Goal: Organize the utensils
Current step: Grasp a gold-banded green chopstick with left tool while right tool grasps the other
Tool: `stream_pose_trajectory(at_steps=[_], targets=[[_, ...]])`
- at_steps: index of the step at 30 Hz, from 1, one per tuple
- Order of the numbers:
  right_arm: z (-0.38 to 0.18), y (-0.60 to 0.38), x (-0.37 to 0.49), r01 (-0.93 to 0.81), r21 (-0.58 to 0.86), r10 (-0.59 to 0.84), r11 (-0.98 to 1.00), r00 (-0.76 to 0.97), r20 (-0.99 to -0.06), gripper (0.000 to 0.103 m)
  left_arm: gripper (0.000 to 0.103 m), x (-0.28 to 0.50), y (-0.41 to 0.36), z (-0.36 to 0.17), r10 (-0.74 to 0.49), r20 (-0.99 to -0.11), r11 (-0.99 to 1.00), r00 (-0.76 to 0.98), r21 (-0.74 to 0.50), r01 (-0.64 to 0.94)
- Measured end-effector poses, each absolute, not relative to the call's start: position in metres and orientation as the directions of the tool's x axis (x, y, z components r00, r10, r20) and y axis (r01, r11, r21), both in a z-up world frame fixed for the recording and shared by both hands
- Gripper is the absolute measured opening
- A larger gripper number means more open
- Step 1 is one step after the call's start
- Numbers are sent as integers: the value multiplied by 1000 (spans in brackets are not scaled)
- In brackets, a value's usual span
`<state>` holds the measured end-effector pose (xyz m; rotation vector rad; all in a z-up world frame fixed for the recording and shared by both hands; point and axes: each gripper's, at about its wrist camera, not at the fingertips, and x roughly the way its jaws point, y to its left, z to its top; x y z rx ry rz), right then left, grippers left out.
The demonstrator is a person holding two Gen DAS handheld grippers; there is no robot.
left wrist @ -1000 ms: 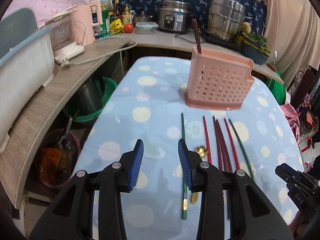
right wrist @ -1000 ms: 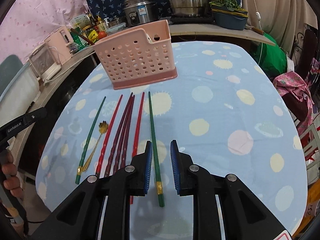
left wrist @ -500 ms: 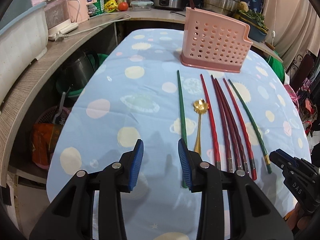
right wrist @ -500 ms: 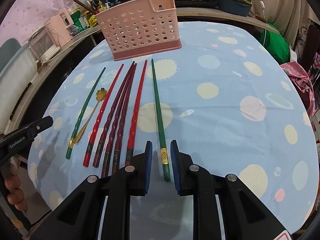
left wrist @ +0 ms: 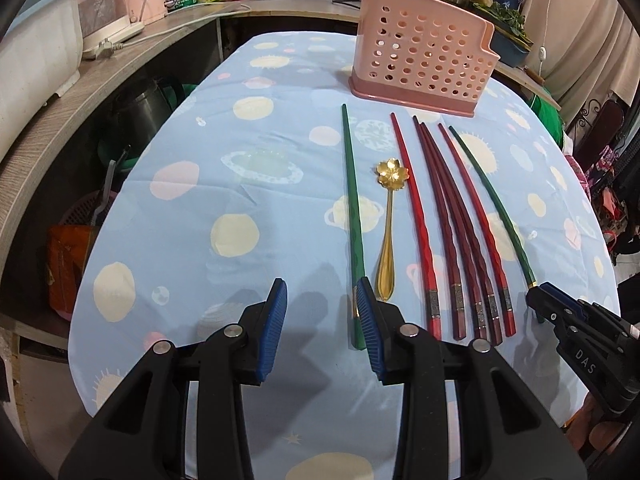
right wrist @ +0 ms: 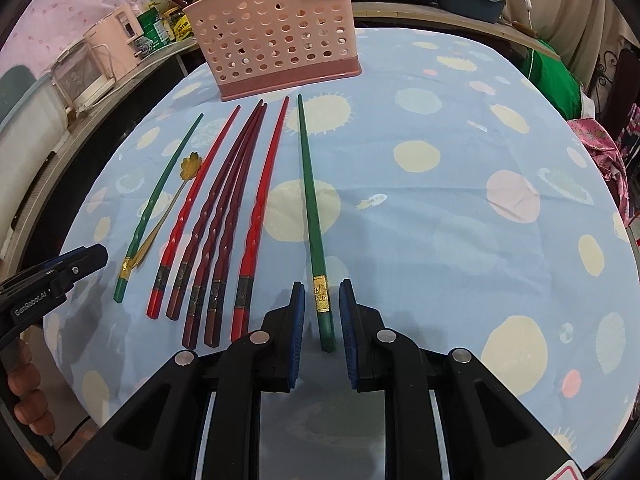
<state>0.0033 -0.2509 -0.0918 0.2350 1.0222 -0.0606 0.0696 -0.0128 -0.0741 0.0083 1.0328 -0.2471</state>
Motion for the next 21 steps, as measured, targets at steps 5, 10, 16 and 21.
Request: stream_pose_trajectory(at_steps=[5,10,16,21], targets=[[-92,-251,4,159,159,54,974,522,-851,11,34,68,-15,-78,-212,-855,969,473,-119,218],[-93,-251,3,158,159,54,975,524,-850,8,34,66,-21,-82,-219,-861,965,459,-121,233],[-93,-251,3,160,164,57,973,525,-849,8,34,66,-24,-87,-223,-867,963,445,-125,239],[-93,-252,2,160,165,57,973,526,-849,8,33,67,-26,-92,-229,-873,961,430,-134,241]])
